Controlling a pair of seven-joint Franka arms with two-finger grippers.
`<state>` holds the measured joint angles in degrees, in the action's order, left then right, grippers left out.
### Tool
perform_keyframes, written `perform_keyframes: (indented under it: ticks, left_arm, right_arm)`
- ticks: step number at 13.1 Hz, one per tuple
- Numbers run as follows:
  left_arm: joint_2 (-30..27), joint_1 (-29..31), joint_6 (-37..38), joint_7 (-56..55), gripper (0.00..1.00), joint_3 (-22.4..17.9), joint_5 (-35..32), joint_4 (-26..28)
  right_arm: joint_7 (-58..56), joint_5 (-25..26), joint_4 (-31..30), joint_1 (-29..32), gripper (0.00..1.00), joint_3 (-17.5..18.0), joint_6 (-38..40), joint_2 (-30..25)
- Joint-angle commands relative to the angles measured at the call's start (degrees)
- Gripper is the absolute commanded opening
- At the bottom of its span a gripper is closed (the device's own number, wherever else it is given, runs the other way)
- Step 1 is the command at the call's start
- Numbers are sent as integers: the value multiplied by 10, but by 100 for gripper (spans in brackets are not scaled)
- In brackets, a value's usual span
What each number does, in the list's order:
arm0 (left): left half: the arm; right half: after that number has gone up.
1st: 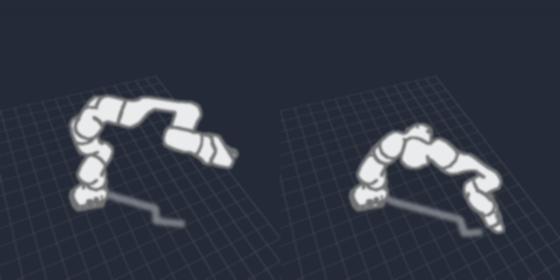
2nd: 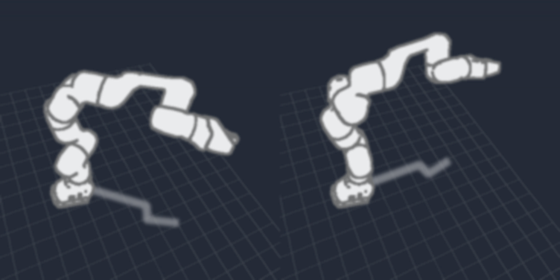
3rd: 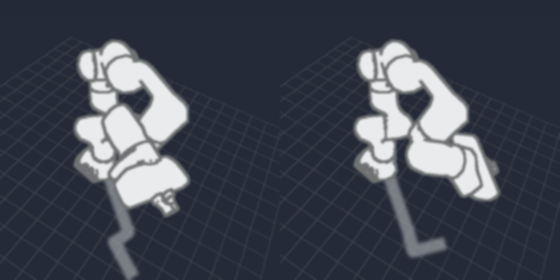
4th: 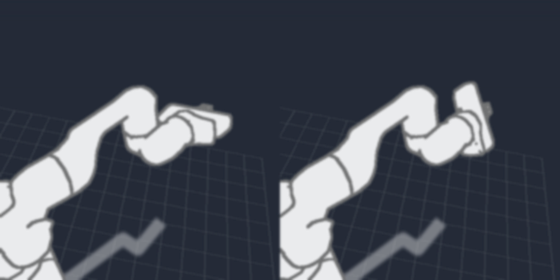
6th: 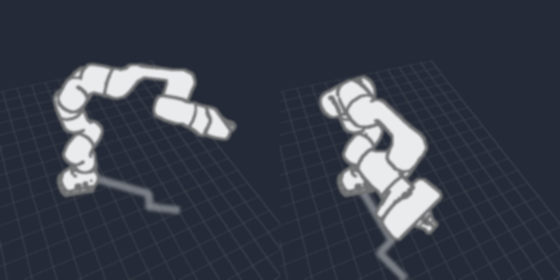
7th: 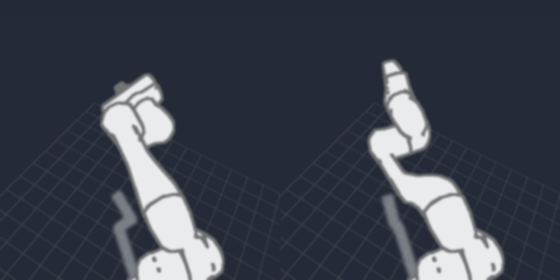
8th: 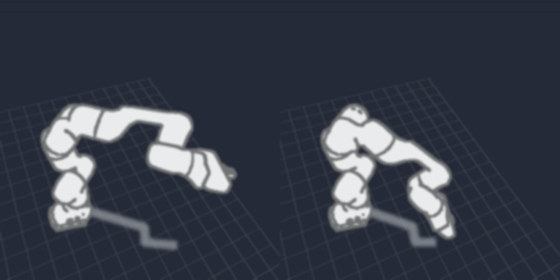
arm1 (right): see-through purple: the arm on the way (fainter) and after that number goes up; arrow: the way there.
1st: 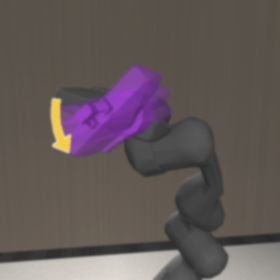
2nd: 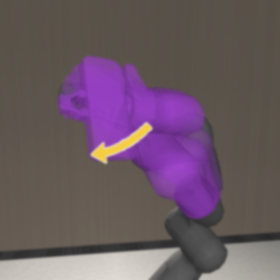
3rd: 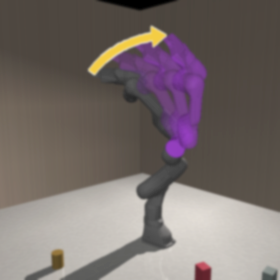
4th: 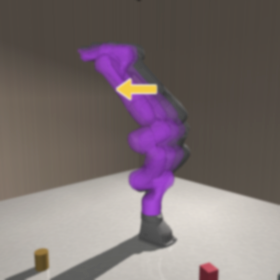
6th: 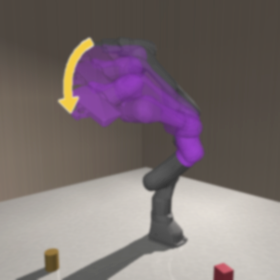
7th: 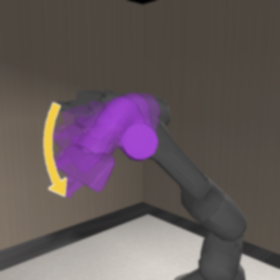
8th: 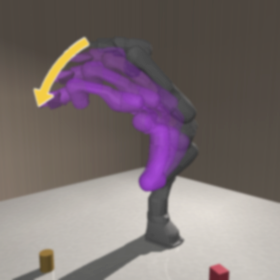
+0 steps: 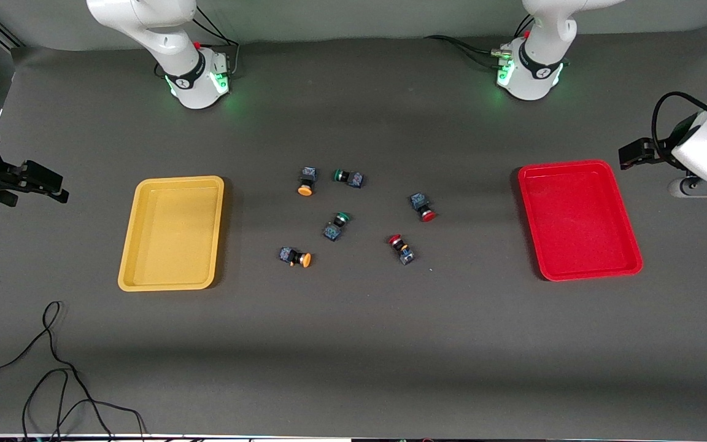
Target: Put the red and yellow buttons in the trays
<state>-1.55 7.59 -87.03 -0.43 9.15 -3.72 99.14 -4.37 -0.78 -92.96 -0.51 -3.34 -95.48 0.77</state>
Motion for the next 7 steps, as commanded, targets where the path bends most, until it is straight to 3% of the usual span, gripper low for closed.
perform_keyframes:
  ticks: [1,7]
  left_arm:
    - [4,-2,16,7,100,-2,-7,-13]
    - [4,-1,16,7,100,-2,-7,-13]
  right_arm:
    - [-14,12,-6,2,100,3,2,-7]
    - [-15,13,-3,2,100,4,2,-3]
